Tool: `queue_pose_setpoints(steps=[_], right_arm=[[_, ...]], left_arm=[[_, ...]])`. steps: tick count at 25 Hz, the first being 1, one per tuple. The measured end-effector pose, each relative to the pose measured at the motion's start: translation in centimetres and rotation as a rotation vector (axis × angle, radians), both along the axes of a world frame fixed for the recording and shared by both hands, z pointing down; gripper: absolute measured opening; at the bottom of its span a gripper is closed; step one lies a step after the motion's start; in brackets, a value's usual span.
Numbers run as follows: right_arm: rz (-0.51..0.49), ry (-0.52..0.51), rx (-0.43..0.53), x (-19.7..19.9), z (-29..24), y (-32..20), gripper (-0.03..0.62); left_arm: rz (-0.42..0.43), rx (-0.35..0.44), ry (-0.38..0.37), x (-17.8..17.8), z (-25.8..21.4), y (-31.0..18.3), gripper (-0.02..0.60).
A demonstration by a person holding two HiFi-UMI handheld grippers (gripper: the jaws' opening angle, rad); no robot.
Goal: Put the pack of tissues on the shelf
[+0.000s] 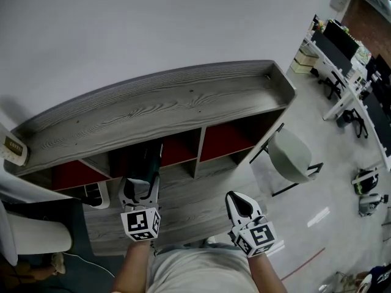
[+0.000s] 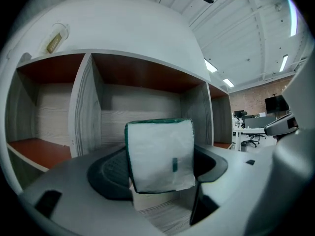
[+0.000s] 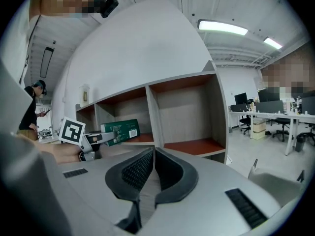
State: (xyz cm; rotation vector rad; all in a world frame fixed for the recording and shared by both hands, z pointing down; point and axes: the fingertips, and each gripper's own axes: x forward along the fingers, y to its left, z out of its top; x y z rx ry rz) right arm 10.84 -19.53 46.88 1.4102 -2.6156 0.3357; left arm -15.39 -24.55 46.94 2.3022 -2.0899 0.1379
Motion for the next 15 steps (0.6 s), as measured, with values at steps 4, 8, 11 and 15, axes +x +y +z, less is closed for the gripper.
queue_pose_setpoints(steps=[4,8,11,15], right_arm=[[0.021,0.009,0.001,-0.5,-0.1,-0.2,0.04],[0.035,0.015,0.004,-0.6,-0.2,-0.2,0.04],[0.045,0.019,0.002,-0.5,-0.1,-0.1,0.04],[0.052,0.023,0.001,-0.3,-0.1,0.0,0.04]], left_arm=[[-0.005,-0.001,-0.022,0.0,0.2,-1.1,0.356],[-0.012,0.004,-0.048,0.2,0.2,-1.9,0.356],[-0.011,0.007,-0.042,0.2,0.2,-2.3,0.356],[-0.006,0.017,-0.033,0.3,0.2,-2.4,0.36]])
